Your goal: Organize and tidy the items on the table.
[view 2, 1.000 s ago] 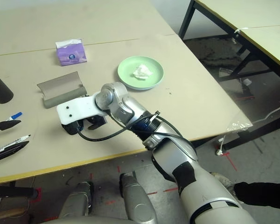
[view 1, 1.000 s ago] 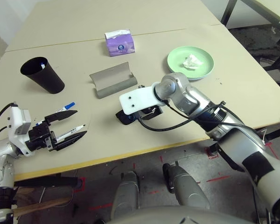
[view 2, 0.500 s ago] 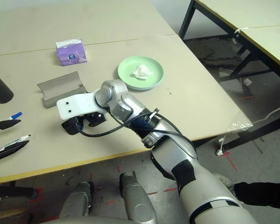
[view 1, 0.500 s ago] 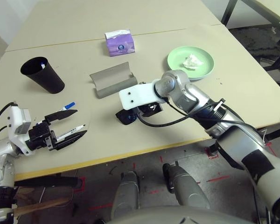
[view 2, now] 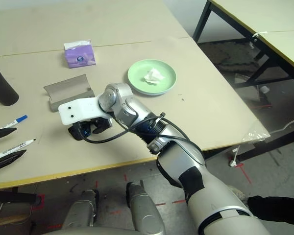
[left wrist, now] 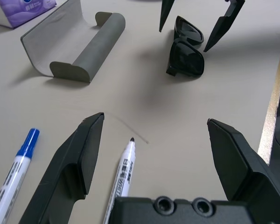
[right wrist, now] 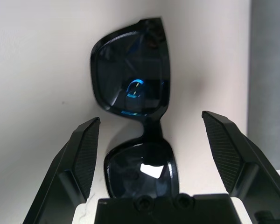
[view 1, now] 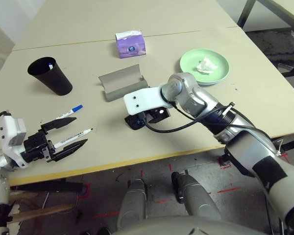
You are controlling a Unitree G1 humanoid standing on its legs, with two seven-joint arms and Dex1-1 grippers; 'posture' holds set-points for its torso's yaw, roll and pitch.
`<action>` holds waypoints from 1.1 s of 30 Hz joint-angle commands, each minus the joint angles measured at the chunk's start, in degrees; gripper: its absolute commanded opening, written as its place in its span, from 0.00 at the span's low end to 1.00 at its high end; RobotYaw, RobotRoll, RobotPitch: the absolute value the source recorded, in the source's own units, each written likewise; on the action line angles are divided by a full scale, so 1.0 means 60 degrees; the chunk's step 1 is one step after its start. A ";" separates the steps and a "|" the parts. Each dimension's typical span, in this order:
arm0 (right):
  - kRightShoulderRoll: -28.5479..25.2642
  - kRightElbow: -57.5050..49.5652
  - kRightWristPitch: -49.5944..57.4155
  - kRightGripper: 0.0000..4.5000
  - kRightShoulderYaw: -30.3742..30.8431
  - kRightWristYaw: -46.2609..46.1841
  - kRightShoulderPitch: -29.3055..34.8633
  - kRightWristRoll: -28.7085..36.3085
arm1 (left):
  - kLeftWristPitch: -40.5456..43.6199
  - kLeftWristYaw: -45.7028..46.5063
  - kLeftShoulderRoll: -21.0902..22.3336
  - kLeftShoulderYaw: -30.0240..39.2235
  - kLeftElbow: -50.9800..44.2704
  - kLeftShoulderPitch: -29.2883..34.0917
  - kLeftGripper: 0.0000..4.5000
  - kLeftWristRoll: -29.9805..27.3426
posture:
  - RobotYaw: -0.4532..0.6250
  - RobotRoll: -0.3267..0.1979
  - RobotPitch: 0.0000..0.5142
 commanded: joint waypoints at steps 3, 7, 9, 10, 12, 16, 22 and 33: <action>-0.0111 -0.0133 0.0146 0.99 0.0188 0.0319 0.0041 -0.0096 | 0.0080 0.0074 -0.0061 0.0070 -0.0148 0.0093 1.00 -0.0005 | 0.42 0.62 0.34; -0.0185 -0.0143 0.0197 0.99 0.0180 0.0386 0.0046 -0.0144 | 0.0082 0.0095 -0.0086 0.0009 -0.0132 0.0019 1.00 0.0011 | 0.41 0.62 0.34; -0.0191 -0.0168 0.0260 0.99 0.0173 0.0414 0.0029 -0.0144 | 0.0097 0.0097 -0.0083 -0.0001 -0.0141 0.0004 1.00 0.0011 | 0.41 0.62 0.34; -0.0186 -0.0180 0.0296 0.99 0.0172 0.0427 0.0018 -0.0142 | 0.0101 0.0092 -0.0080 -0.0003 -0.0137 -0.0001 1.00 0.0010 | 0.41 0.62 0.34; -0.0168 -0.0217 0.0378 0.99 0.0172 0.0462 -0.0008 -0.0140 | 0.0097 0.0082 -0.0080 -0.0006 -0.0119 -0.0009 1.00 0.0013 | 0.41 0.62 0.34; -0.0024 -0.0210 0.0561 0.99 0.0143 0.0483 -0.0147 -0.0119 | 0.0097 0.0085 -0.0096 -0.0015 -0.0103 -0.0008 1.00 0.0019 | 0.41 0.62 0.35; 0.0299 -0.0098 0.0598 0.99 0.0068 0.0371 -0.0316 -0.0027 | 0.0095 0.0116 -0.0155 -0.0011 -0.0136 0.0019 1.00 0.0031 | 0.42 0.62 0.35; 0.0257 0.0051 0.0329 0.99 0.0115 0.0221 -0.0207 -0.0048 | 0.0119 0.0199 -0.0194 0.0046 -0.0269 0.0119 1.00 0.0017 | 0.42 0.62 0.35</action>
